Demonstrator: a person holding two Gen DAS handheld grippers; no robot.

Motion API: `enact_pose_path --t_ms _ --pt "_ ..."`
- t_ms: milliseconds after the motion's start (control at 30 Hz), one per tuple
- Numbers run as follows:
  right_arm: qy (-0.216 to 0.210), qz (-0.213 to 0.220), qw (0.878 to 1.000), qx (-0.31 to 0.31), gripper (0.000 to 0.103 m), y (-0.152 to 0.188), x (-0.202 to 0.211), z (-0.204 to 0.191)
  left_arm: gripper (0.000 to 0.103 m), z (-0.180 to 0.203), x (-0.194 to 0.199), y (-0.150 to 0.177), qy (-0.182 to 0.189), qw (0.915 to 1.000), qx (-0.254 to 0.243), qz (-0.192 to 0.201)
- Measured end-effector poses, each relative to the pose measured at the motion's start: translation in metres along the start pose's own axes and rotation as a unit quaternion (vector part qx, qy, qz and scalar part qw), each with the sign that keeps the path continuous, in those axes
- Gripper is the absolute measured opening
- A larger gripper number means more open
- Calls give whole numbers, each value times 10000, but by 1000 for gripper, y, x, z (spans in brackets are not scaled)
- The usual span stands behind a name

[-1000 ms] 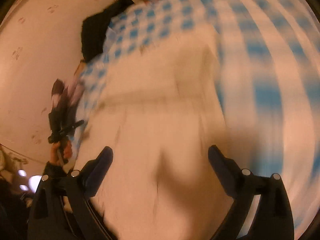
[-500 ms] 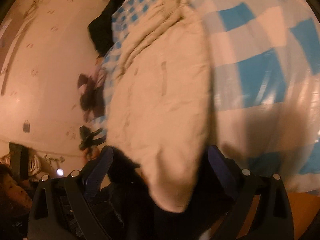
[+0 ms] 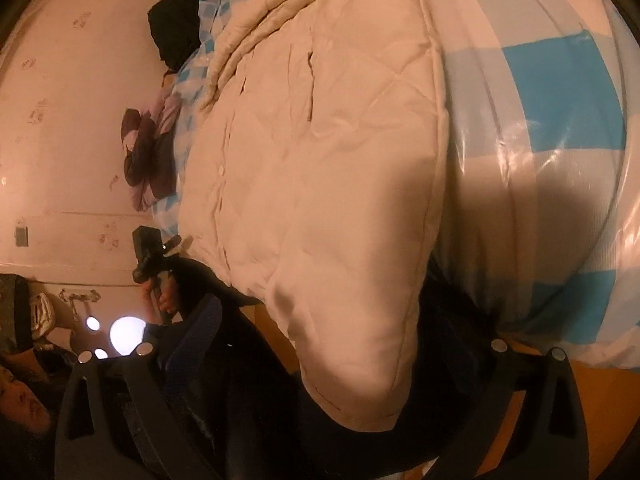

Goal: Fold large clothes
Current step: 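Grasp the jacket hem with both grippers to fold it toward the collar, then lift the hem with both grippers and carry it toward the collar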

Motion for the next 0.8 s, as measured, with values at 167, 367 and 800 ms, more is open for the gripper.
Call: enact_pose_path --t_ms 167,367,800 --pt "-29 149 9996 252 80 2 -1 -8 38 -3 0 3 51 9999 30 -119" --pt "-78 458 9987 211 22 5 -12 -14 18 2 2 2 71 10000 -28 -7" --pt "-834 1285 9848 819 16 13 56 -66 12 53 62 -2 522 9962 -589 362"
Point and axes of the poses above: each gripper's, at about its wrist camera, not at the fingertips, and x roughly against the way its jaws point, z to its right, y to its underside, the point moved 6 cm from there along -x, roughly the way its jaws point, and after that the axes turned 10 degrees about z, right-handed, at the moved point
